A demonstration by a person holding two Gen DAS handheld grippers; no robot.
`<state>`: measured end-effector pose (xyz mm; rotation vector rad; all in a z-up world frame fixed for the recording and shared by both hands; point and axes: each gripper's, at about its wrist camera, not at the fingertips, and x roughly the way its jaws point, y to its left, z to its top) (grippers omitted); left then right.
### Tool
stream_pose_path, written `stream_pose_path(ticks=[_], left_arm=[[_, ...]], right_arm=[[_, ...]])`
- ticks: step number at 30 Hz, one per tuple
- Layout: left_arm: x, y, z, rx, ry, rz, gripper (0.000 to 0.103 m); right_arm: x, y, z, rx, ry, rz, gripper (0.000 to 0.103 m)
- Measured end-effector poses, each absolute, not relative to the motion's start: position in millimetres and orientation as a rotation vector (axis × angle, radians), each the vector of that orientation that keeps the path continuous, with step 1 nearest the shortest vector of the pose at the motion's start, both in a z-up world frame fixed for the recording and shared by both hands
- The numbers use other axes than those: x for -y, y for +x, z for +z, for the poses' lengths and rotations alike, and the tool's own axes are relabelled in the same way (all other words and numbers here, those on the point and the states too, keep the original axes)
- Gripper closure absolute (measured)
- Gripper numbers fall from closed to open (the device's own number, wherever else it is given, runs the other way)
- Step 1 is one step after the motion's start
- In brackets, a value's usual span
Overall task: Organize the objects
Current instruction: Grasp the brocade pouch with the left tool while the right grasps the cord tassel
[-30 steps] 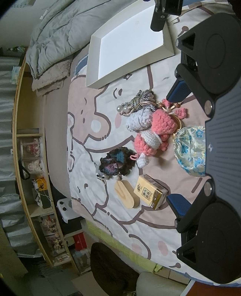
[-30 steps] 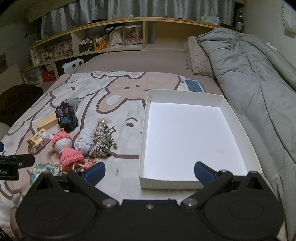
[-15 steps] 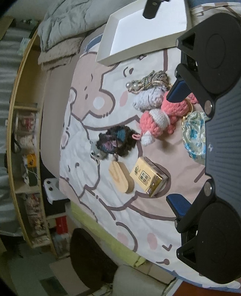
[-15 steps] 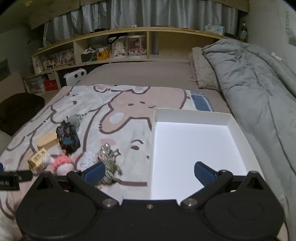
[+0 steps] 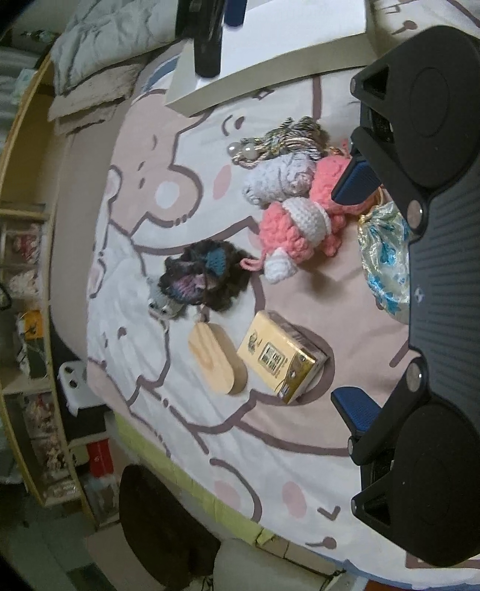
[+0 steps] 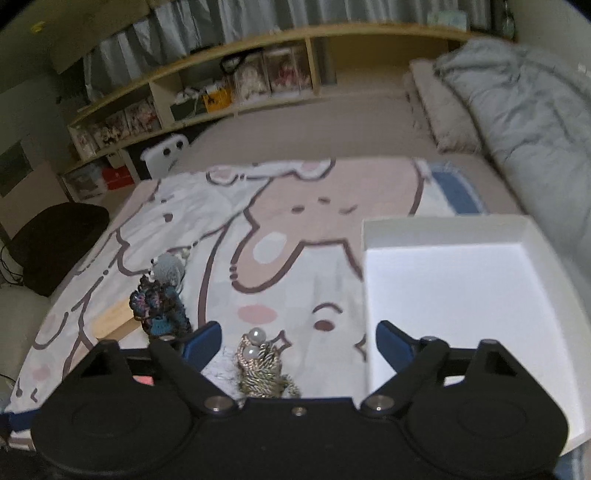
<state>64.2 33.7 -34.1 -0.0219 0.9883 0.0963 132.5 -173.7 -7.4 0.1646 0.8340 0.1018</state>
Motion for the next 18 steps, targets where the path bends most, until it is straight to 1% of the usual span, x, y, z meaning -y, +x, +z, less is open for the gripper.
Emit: stream_pose_path(ticks=[1,5,10,12,18], left_arm=[[-33,66,-36,-0.998,-0.018,0.082,0.0],[-26,70,-41,-1.01,0.024,0.021,0.0],[-10,72,-50,-1.039,0.126,-0.054,0.0],[-6,73,-56,-1.058,0.164,-0.072,0.0],[4,75,-71,-1.134,0.254,-0.141,0.0]], right_arm=[[173,137,-14,-0.859,0.188,0.1,0.022],[172,147,-40,-0.931,0.294,0.121,0.026],[164,150,-63,-0.978,0.284,0.148,0.042],[161,151,-69,-0.991,0.273,0.158,0.046],[153,154,-81,-1.018,0.246,0.175,0.047]])
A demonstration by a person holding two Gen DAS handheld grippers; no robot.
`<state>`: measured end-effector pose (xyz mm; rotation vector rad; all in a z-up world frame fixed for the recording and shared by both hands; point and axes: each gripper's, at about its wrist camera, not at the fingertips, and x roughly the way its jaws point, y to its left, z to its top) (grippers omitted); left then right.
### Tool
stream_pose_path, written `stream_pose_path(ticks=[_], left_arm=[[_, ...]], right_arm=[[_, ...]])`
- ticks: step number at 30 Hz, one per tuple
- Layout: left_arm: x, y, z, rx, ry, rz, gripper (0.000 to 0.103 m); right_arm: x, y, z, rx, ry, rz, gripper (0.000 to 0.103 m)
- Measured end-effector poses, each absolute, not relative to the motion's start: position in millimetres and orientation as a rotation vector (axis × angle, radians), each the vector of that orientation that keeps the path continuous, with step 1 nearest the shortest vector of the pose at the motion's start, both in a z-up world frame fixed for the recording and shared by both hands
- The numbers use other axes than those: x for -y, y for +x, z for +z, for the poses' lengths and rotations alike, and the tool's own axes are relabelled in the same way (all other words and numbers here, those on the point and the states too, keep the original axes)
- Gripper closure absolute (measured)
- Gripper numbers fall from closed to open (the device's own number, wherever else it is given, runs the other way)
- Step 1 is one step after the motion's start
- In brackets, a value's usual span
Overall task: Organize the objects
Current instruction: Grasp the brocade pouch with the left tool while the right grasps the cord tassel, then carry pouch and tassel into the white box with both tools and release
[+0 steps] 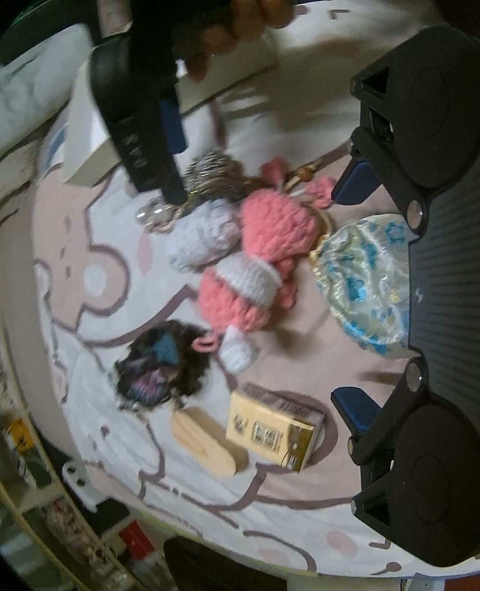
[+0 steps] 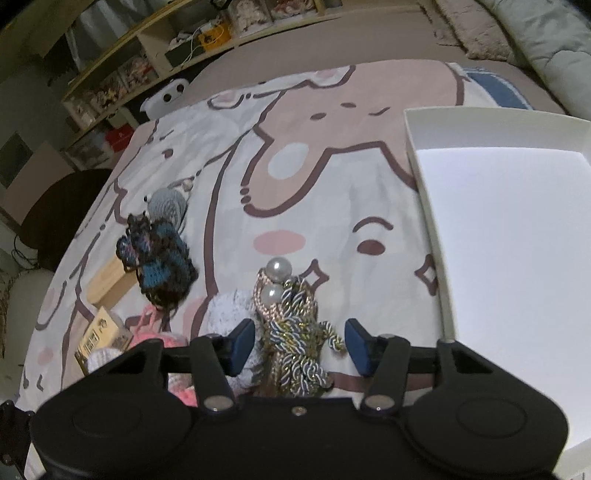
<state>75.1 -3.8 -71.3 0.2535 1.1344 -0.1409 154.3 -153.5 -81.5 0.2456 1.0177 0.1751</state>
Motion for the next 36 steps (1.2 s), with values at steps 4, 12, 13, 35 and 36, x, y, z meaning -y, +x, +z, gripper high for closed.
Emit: stream_pose_path(ticks=[4,12,13,35,36], left_arm=[[5,78,-85,-1.19,0.295,-0.131,0.0],[6,79,-107,-1.279,0.329,-0.129,0.0],[7,79,-109,-1.295,0.342,-0.13,0.0],[-4,73,-88,-1.245,0.182,-0.143,0.018],[-5,74,-86,-1.234,0.168,-0.136,0.018]], right_arm=[[150,159,-93,-1.045,0.23,0.156,0.046],[150,158,-102,-1.03,0.245,0.214,0.056],[149,158,-102,-1.027,0.242,0.22,0.058],[168,138,-66,-0.936,0.301,0.236,0.065],[170,137,-62,-0.926,0.308,0.236,0.065]])
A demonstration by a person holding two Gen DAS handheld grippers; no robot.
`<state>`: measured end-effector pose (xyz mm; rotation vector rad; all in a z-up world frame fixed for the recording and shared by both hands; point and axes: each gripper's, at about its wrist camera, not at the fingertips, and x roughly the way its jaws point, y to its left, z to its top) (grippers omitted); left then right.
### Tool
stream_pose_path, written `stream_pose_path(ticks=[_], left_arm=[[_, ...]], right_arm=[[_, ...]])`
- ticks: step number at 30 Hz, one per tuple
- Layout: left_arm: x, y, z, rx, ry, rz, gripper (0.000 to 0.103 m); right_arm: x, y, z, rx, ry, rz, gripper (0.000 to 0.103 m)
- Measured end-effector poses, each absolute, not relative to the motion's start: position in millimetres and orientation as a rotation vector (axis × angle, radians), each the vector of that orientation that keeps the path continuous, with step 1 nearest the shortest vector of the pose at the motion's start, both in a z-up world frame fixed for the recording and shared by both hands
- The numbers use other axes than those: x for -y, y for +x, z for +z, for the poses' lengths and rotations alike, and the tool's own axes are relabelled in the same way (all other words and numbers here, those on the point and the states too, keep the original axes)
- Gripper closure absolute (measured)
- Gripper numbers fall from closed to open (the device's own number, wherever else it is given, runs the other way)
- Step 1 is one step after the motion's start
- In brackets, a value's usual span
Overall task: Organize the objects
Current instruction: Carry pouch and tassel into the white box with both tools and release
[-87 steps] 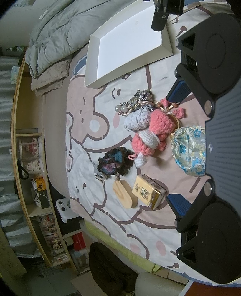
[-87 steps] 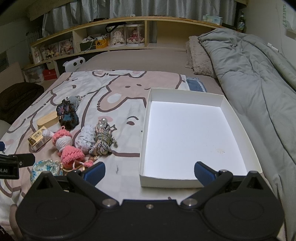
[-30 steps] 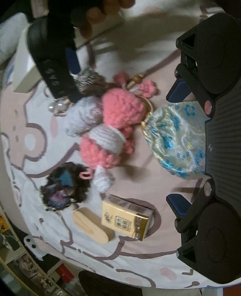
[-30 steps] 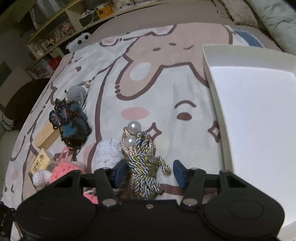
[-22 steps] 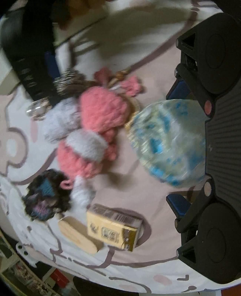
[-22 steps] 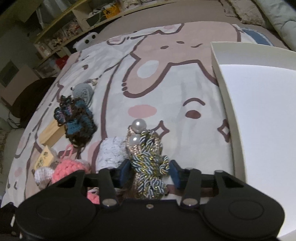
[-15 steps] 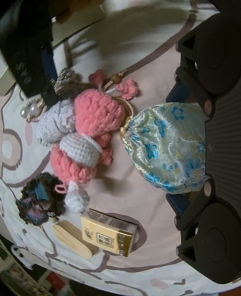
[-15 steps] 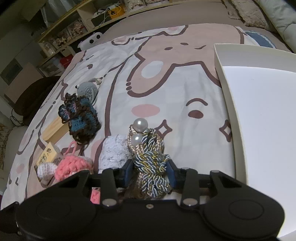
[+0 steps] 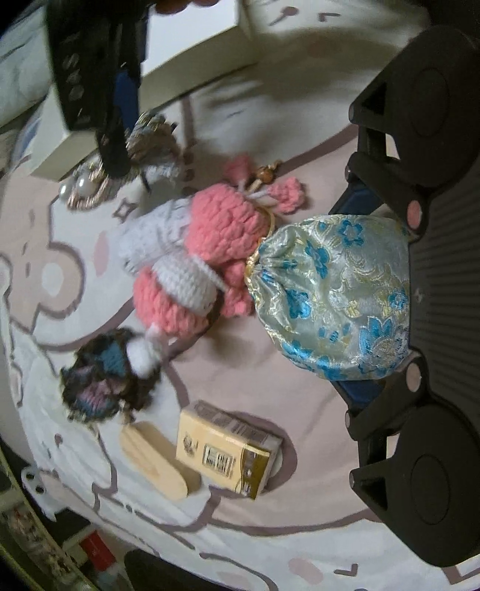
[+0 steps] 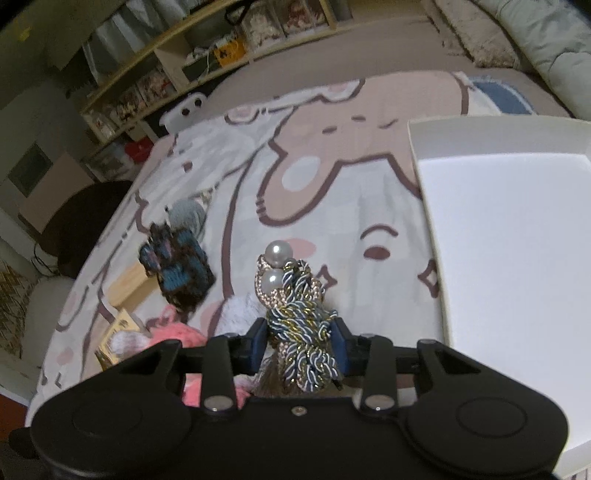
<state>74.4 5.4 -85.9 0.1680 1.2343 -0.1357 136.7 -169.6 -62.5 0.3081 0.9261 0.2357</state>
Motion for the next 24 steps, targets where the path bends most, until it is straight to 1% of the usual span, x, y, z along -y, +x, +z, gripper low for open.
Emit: stream_pose_path(ticks=[8,16,21,24], left_arm=[[-26,78,-59,-1.116,0.046,-0.061,0.019],[-39,83,-13,-0.995,-0.048,0.029,0.019],[-20,107,18,-0.907,-0.065,0.022,0.019],[4,127,31,-0.867,-0.046,-0.003,0.019]], right_arm=[[187,121,-35,-0.853,0.362,0.231,0.065],[209,114,-8,-0.771,0.41,0.206,0.065],[231,119,3,-0.724,0.429,0.164,0.065],[247,125,5,-0.7,0.409,0.116,0.065]])
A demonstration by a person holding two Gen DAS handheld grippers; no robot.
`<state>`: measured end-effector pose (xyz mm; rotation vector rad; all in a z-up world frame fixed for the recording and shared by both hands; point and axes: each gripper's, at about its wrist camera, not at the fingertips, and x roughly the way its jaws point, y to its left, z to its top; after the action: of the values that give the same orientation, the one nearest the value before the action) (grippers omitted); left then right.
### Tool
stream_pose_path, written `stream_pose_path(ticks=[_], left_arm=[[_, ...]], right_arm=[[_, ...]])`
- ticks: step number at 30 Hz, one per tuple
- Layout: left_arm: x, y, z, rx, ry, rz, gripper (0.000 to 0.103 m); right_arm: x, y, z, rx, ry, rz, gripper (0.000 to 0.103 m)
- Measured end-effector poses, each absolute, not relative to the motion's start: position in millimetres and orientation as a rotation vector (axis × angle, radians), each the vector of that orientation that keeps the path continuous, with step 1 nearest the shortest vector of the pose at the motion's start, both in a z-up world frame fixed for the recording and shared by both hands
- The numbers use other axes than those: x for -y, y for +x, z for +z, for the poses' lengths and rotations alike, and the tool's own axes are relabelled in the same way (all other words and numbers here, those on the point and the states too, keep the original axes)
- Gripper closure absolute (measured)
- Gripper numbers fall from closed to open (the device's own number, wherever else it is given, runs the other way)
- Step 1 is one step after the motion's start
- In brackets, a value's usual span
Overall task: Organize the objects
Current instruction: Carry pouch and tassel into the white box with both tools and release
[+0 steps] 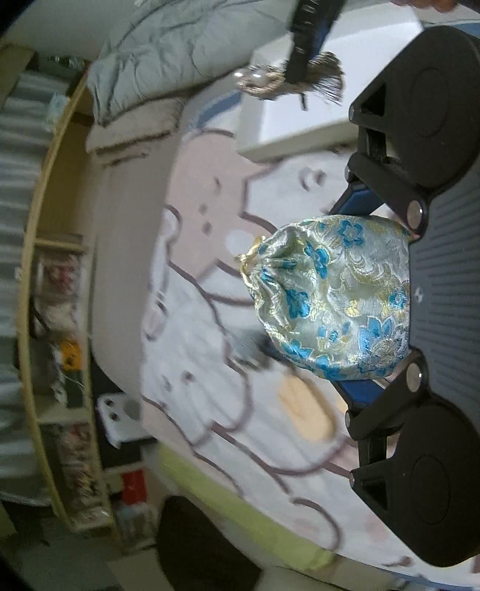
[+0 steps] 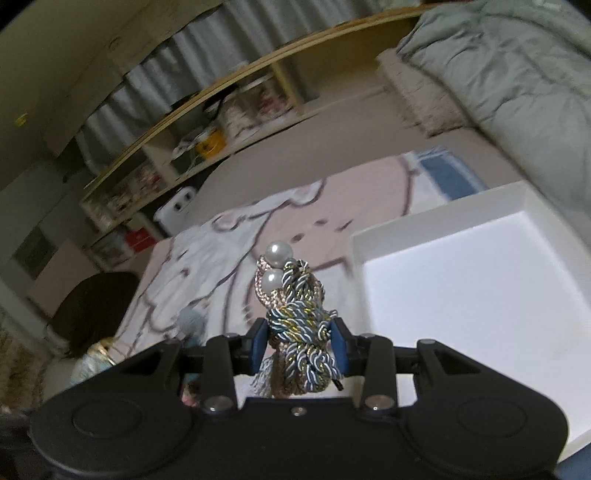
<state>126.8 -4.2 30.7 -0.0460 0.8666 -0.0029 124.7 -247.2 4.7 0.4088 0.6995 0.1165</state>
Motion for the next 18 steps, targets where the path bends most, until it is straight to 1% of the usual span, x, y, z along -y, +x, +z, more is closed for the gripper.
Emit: stream_pose_path(ticks=[6,12,18], left_arm=[[63,164,41,-0.827,-0.034,-0.1,0.018],[114,191,33,-0.804,-0.008,-0.184,0.018],[147,213,26,-0.783,-0.038,-0.238,0.018]], right_arm=[[290,141,2,-0.671,0.419,0.019,0.065],[324,156,-3,-0.654,0.418,-0.077,0.065],[356,163,1,-0.599,0.372,-0.169,0.065]])
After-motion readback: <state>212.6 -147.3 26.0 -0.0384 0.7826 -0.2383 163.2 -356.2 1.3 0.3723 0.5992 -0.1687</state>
